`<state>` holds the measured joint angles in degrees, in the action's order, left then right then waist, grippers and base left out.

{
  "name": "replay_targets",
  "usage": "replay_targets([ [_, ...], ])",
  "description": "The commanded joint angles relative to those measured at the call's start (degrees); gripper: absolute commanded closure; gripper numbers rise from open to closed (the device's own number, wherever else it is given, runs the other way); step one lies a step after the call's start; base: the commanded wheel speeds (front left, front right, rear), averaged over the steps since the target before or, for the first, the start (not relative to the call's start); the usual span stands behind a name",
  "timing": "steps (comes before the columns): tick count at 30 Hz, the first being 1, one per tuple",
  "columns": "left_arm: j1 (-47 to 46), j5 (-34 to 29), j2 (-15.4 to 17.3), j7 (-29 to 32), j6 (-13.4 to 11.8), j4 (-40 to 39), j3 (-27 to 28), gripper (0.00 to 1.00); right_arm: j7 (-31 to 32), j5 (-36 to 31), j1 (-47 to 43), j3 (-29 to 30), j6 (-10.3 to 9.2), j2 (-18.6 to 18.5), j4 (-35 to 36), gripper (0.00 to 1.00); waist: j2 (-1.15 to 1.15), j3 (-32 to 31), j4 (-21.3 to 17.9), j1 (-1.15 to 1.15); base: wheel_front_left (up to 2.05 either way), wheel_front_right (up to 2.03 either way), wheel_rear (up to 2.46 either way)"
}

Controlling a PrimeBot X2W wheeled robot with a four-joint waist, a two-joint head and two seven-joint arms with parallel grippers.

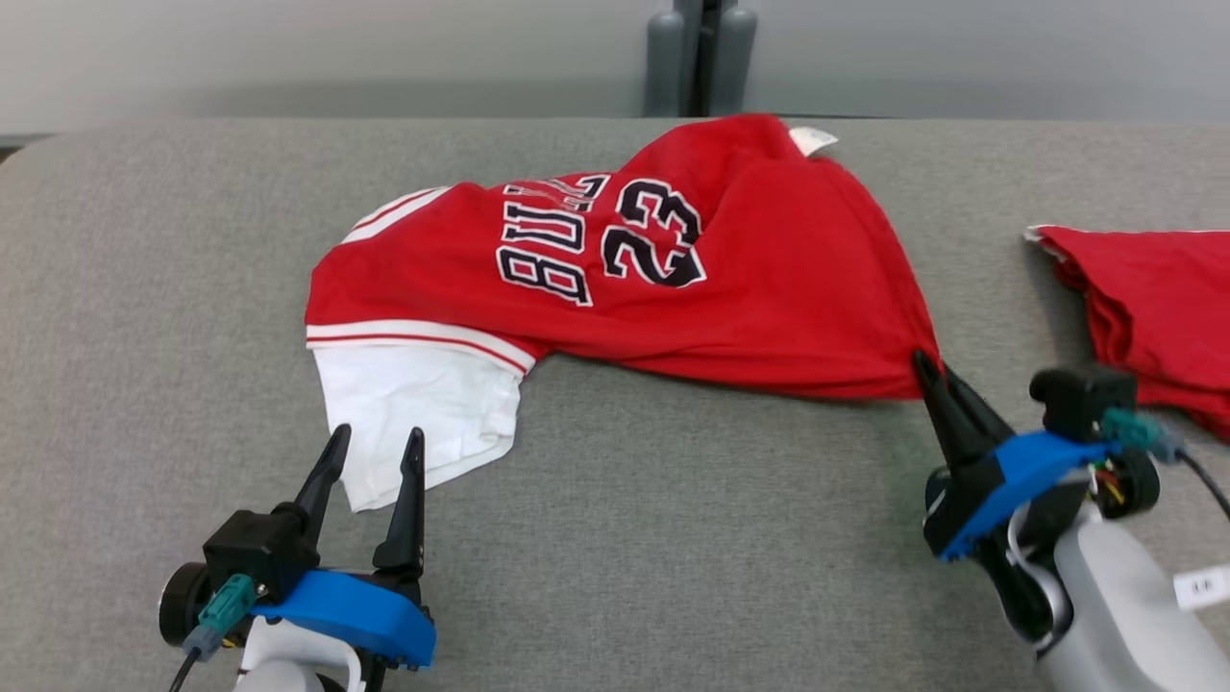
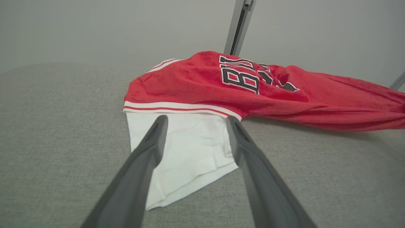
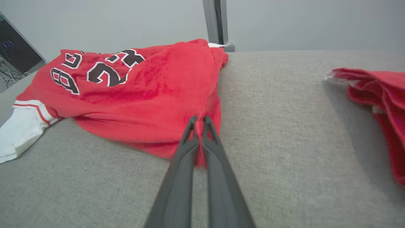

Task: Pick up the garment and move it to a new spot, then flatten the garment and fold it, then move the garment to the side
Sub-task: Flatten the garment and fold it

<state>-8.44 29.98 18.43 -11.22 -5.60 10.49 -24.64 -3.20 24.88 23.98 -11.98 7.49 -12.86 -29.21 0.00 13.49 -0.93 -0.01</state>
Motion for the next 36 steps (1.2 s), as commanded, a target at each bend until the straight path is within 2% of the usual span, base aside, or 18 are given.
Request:
replay_targets([
  [1, 0.7, 0.3, 0.5, 0.0, -0.4, -0.4, 0.3, 0.00, -0.5, 0.2, -3.1, 0.7, 0.00, 0.6, 2.3, 1.00, 0.00, -1.5, -1.4, 0.01, 0.00, 0.00, 0.00],
  [7, 2.2, 0.8, 0.5, 0.4, -0.8, -1.2, -0.1, 0.00, 0.1, -1.3, -11.7, 3.0, 0.00, 2.3, 8.2, 1.00, 0.00, -3.3, -3.0, 0.01, 0.00, 0.00, 0.00],
  [13, 3.2, 1.2, 0.2, 0.5, -0.8, -1.4, -0.6, 0.00, -0.7, -2.9, -15.1, 3.4, 0.00, 2.5, 7.6, 1.00, 0.00, -4.3, -3.2, 0.01, 0.00, 0.00, 0.00],
  [14, 3.4, 1.4, 0.2, 0.3, -0.6, -1.1, -0.7, 0.00, -1.4, -3.1, -15.7, 3.2, 0.00, 2.5, 7.6, 0.84, 0.00, -4.5, -3.2, 0.01, 0.00, 0.00, 0.00],
  [15, 3.6, 1.6, 0.1, 0.2, -0.6, -0.9, -0.7, 0.00, -1.9, -3.2, -16.3, 3.1, 0.00, 2.4, 7.4, 0.61, 0.00, -4.8, -3.2, 0.01, 0.00, 0.00, 0.00],
  [16, 3.8, 1.8, 0.0, 0.1, -0.6, -0.8, -0.7, 0.00, -2.5, -3.6, -17.2, 3.2, 0.00, 2.1, 7.1, 0.09, 0.00, -5.1, -3.2, 0.01, 0.00, 0.00, 0.00],
  [17, 4.0, 1.8, 0.0, 0.0, -0.7, -0.8, -0.7, 0.00, -3.1, -3.9, -17.9, 3.1, 0.00, 1.9, 6.9, 0.00, 0.00, -5.3, -3.2, 0.01, 0.00, 0.00, 0.00],
  [24, 5.9, 3.1, -0.6, -0.9, -0.9, 0.0, -0.2, 0.00, -5.8, -5.7, -20.9, 6.1, 0.00, 2.5, 6.7, 0.00, 0.00, -7.4, -3.7, 0.01, 0.00, 0.00, 0.00],
  [36, 6.8, 3.5, -1.5, -2.6, -0.7, 1.4, 0.5, 0.00, -6.7, -13.9, -19.2, 9.5, 0.00, 7.7, 13.5, 0.00, 0.00, -11.5, -3.6, 0.01, 0.00, 0.00, 0.00],
])
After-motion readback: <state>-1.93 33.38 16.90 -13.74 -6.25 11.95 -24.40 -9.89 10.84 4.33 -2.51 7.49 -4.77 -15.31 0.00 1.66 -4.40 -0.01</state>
